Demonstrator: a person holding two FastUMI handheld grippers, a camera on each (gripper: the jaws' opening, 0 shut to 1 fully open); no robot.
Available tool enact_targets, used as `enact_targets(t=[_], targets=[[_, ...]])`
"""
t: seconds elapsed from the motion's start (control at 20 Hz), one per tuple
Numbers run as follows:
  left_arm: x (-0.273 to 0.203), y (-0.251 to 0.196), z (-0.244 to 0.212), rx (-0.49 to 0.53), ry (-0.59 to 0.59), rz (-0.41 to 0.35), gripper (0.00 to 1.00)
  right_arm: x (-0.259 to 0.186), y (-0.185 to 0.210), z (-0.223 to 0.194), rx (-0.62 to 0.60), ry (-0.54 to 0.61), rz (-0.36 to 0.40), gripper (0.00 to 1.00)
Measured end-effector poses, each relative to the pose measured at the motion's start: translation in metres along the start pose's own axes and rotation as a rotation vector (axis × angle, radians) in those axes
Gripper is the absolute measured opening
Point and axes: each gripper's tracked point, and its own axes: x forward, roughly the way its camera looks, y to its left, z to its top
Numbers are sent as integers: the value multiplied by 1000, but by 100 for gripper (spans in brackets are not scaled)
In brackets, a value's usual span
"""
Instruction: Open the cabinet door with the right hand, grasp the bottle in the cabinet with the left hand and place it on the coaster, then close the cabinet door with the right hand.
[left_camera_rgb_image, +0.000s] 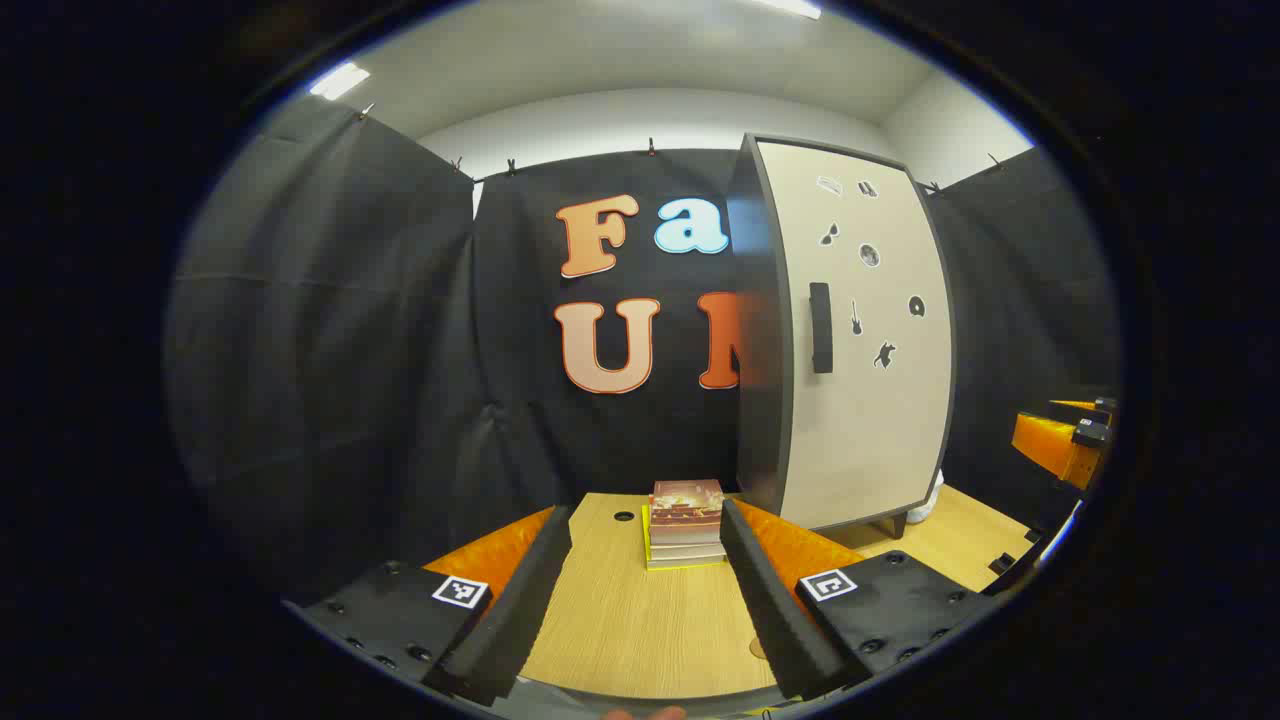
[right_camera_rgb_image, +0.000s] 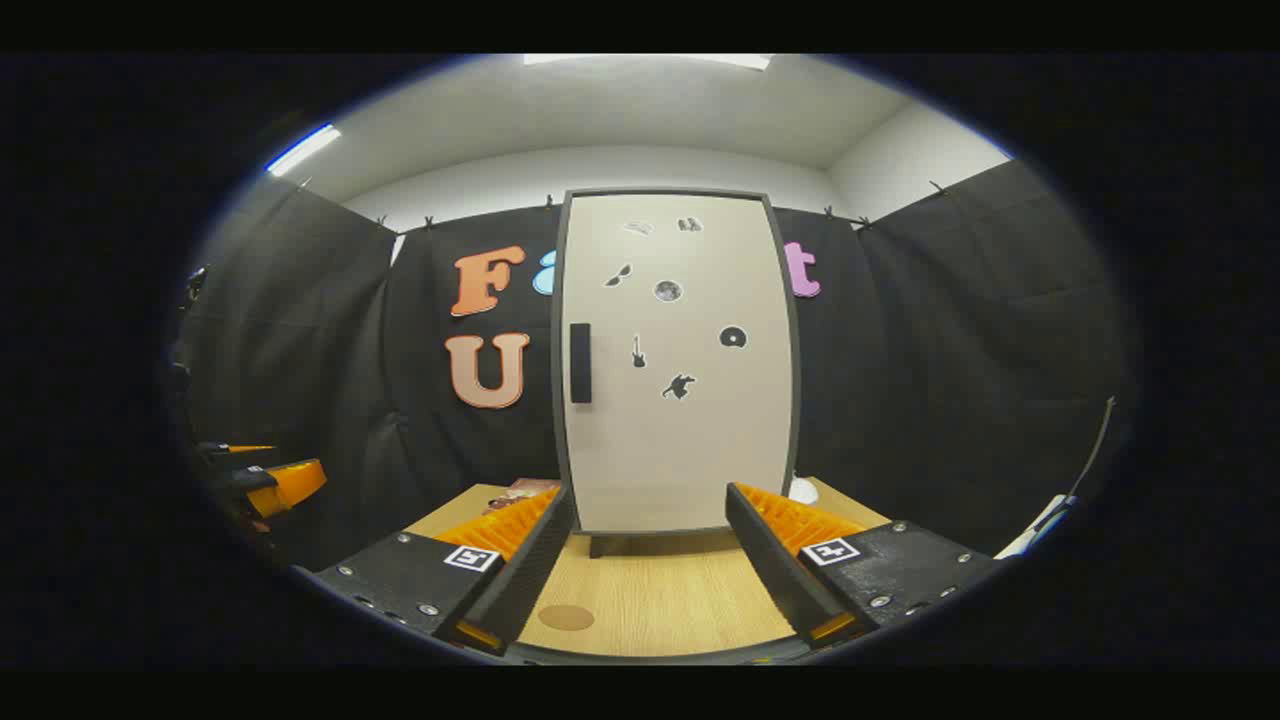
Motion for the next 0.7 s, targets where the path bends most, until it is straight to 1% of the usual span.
enact_targets(t=[0.35, 0.4, 0.45, 0.7], targets=[[3, 8, -2, 7, 0, 6, 98, 2, 9, -2, 2, 7, 6, 94], [4, 10, -3, 9, 1, 8, 100, 3, 11, -3, -3, 7, 4, 94], [4, 11, -4, 9, 2, 6, 98, 4, 12, -2, -10, 7, 4, 94], [9, 24, -9, 16, 10, 25, 98, 10, 21, -9, -23, 1, 9, 94]])
